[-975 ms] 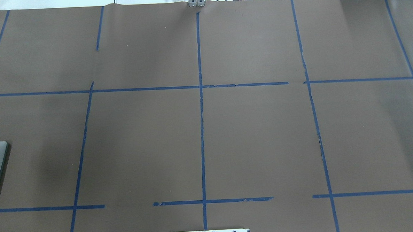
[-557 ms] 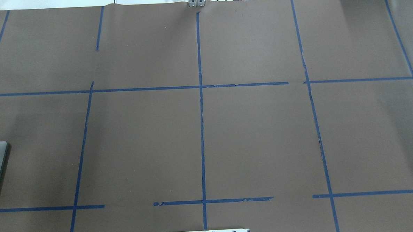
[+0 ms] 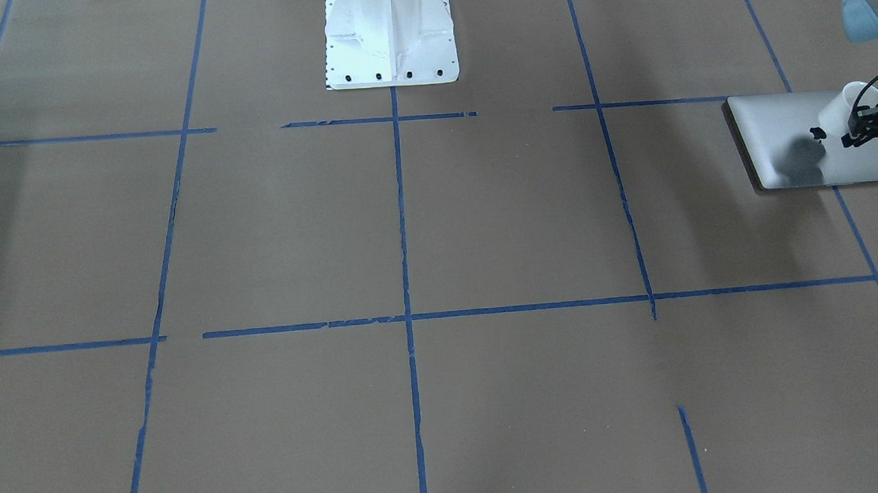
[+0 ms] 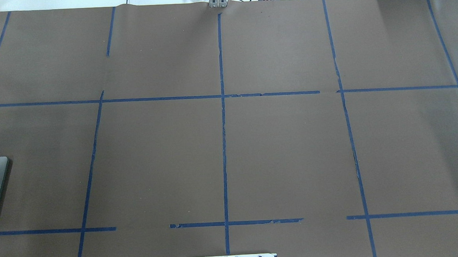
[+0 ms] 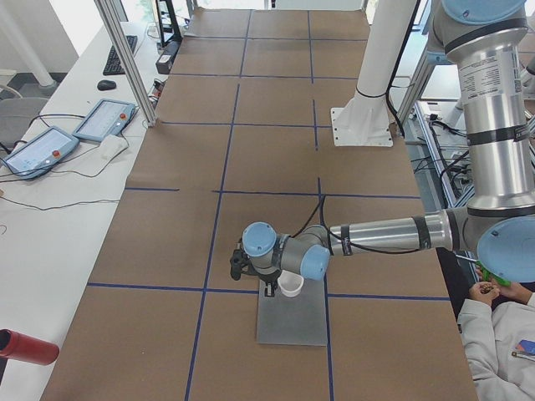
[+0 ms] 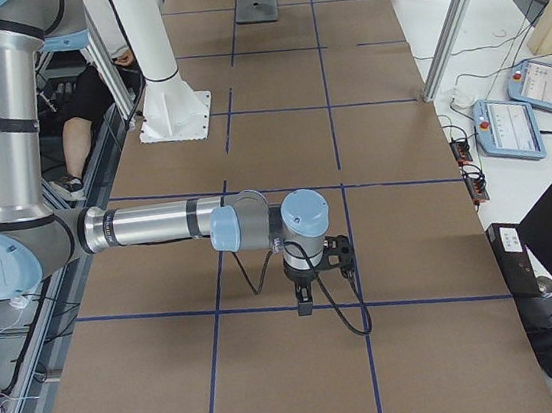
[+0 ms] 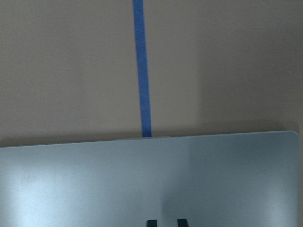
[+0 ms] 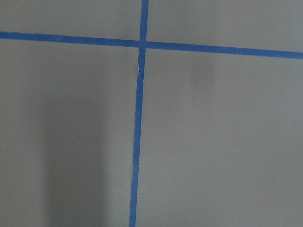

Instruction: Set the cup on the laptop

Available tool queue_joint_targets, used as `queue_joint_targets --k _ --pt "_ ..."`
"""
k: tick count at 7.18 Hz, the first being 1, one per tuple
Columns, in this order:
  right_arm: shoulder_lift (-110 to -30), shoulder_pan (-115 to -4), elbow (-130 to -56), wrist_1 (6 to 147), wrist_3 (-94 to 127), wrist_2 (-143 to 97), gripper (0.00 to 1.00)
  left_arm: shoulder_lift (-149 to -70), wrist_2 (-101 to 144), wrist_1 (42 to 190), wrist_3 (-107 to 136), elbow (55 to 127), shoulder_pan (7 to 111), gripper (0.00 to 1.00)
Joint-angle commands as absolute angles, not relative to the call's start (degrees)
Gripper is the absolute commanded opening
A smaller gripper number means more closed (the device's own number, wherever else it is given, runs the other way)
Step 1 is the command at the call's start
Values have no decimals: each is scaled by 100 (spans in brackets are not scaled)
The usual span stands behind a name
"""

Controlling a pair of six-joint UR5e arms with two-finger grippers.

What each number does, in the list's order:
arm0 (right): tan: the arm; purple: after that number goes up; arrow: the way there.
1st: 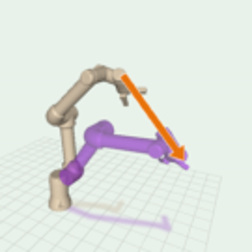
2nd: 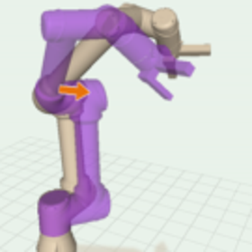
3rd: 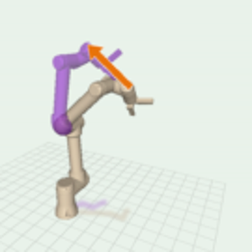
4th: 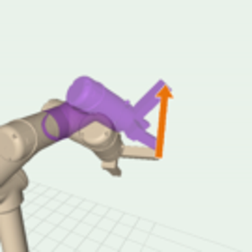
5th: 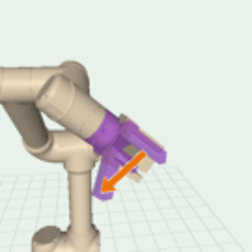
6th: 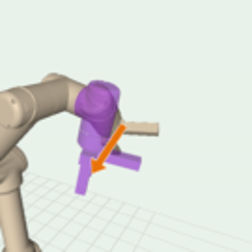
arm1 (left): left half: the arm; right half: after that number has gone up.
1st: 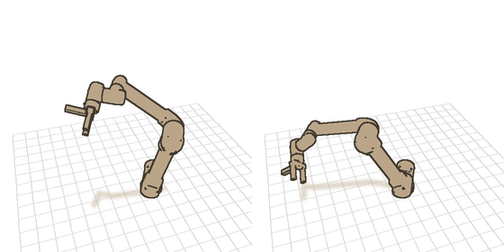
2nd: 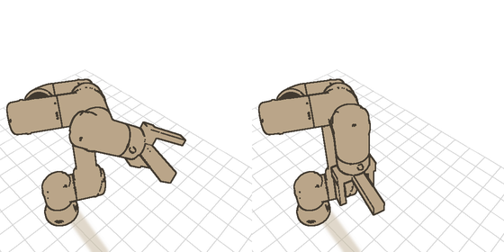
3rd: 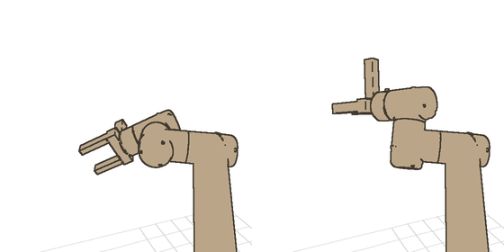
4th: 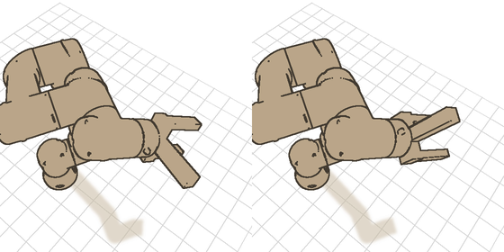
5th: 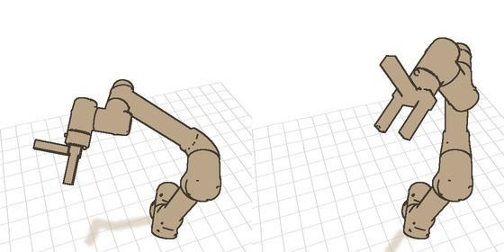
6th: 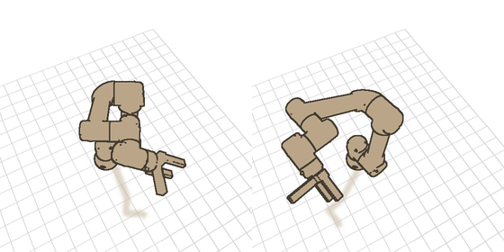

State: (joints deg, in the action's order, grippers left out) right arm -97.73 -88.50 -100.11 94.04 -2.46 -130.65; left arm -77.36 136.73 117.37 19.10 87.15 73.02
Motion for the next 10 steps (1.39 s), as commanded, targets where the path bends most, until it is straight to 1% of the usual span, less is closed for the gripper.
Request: queue_joint_targets --k 1,5,6,7,10 --pt "-9773 -8851 -10011 9404 -246 -13069 100 -7743 13632 12357 2338 8359 7269 0" --pt "-9773 -8851 -10011 9404 -246 -13069 100 -7743 13623 12674 2786 8358 7199 0" --pt "-9773 -8851 -10011 9404 -246 -13069 100 -7743 13614 12674 2786 8358 7190 28" --pt "-9773 -8851 -10011 9404 -246 -13069 100 -7743 13492 12674 2777 8350 7172 51" --pt "-9773 -8851 -10011 9404 -246 -13069 100 -7778 13509 12674 2725 8428 7198 78"
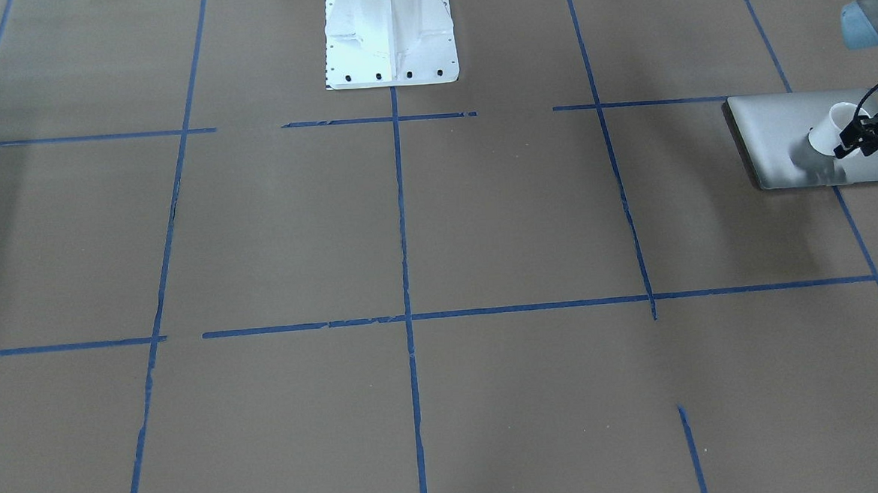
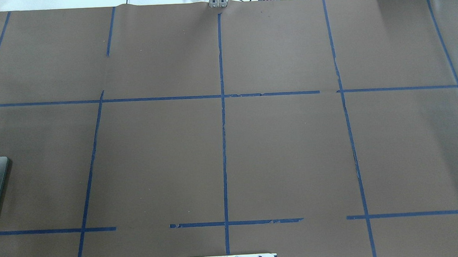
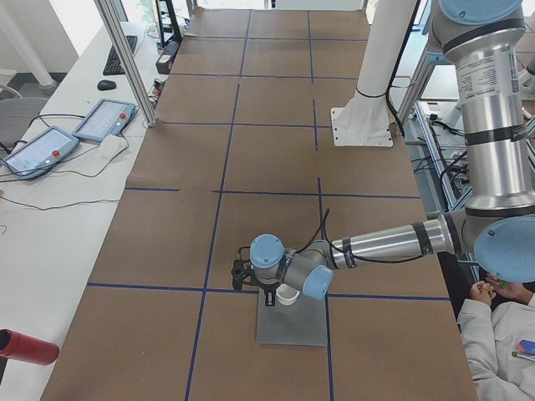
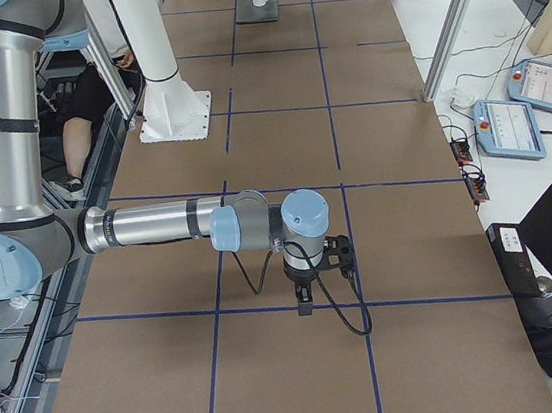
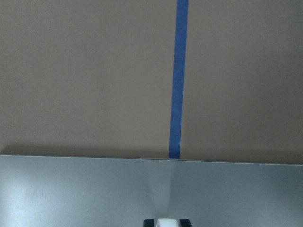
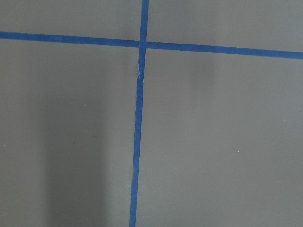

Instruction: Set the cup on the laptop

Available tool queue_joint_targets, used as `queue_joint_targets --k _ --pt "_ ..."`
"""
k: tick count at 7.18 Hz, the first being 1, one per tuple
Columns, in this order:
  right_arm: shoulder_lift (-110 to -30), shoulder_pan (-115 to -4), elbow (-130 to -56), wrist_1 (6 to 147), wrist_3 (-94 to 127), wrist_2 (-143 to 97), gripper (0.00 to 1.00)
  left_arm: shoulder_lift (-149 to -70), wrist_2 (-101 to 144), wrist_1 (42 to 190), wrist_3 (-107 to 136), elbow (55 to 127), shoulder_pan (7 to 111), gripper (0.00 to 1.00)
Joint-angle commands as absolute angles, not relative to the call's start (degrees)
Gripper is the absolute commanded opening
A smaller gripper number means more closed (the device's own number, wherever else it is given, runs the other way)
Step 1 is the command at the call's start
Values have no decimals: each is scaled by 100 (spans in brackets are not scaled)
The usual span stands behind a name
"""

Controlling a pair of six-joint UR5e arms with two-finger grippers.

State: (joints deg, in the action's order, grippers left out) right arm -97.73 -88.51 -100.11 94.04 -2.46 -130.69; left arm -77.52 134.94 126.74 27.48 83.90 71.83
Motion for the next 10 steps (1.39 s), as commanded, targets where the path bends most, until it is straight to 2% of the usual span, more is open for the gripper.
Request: queue_joint_targets --k 1,3,5,6,7,10 --pt "-9773 -8851 -10011 9404 -246 -13069 100 -7787 13526 12630 2716 8681 7224 83" --pt "-9773 -8851 -10011 9404 -246 -13069 100 -7805 13535 12560 1800 8815 7992 84" --pt "-9773 -8851 -10011 9404 -246 -13069 100 -7840 13535 11537 569 8946 8698 84" --pt "-9773 -8851 -10011 9404 -246 -13061 100 -7936 13526 10652 136 9252 8858 89" --pt "-9773 -8851 -10011 9404 -246 -13069 100 -8232 13500 9904 -216 9464 9025 100" --pt "-9773 -8851 -10011 9404 -246 -13069 100 -8367 13526 9616 -229 9448 9044 100"
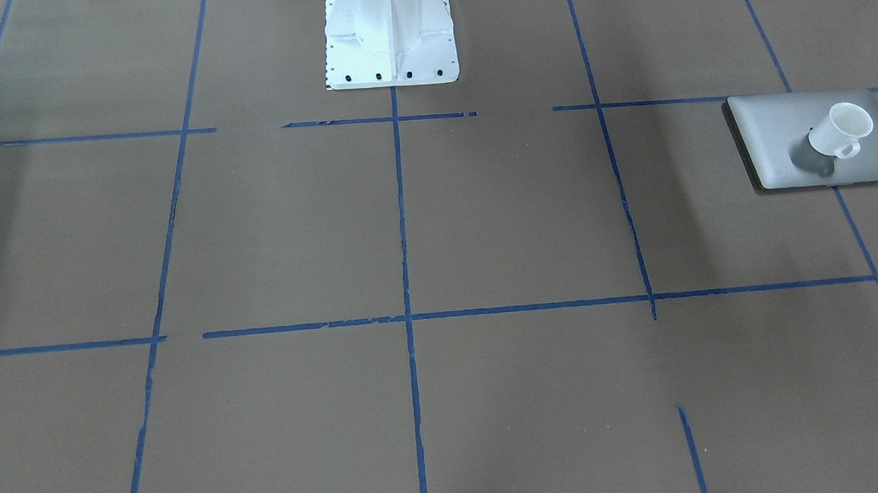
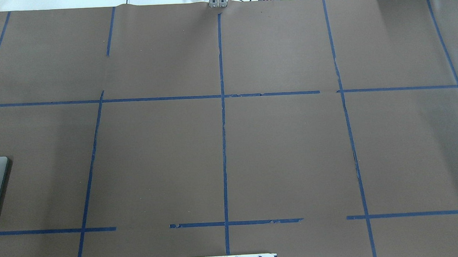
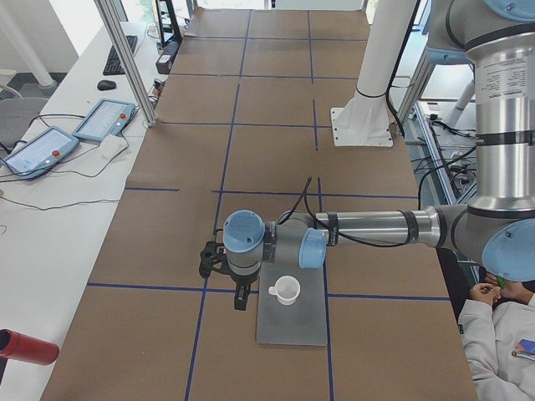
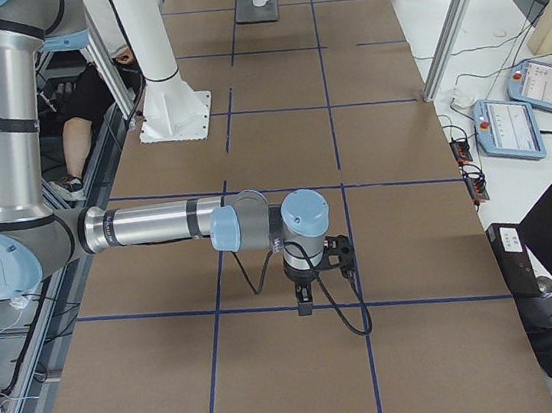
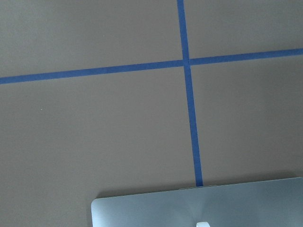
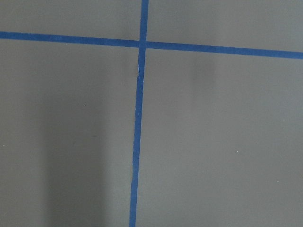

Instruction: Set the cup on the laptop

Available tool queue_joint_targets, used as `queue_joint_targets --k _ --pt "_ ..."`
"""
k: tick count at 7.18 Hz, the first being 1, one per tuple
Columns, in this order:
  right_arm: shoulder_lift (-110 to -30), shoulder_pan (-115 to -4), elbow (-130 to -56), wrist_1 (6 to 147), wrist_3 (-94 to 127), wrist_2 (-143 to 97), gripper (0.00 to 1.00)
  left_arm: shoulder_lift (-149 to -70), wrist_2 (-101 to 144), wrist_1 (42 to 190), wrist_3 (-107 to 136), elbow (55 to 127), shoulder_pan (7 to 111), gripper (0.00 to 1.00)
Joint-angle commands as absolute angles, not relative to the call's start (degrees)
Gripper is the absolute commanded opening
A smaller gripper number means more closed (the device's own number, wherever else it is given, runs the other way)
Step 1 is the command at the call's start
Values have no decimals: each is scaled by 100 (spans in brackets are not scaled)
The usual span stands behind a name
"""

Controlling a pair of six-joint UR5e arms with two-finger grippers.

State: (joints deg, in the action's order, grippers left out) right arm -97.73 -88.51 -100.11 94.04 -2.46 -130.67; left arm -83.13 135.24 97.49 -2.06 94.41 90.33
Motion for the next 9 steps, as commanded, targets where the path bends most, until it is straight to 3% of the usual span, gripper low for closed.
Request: queue_joint_targets --k 1,9 --pt "-9773 -8851 -10011 9404 -246 -13061 100 -8358 13500 9598 -237 9483 9044 100" --pt "-9773 -8851 -10011 9404 -246 -13069 100 -8358 13500 9747 -237 9527 9035 100"
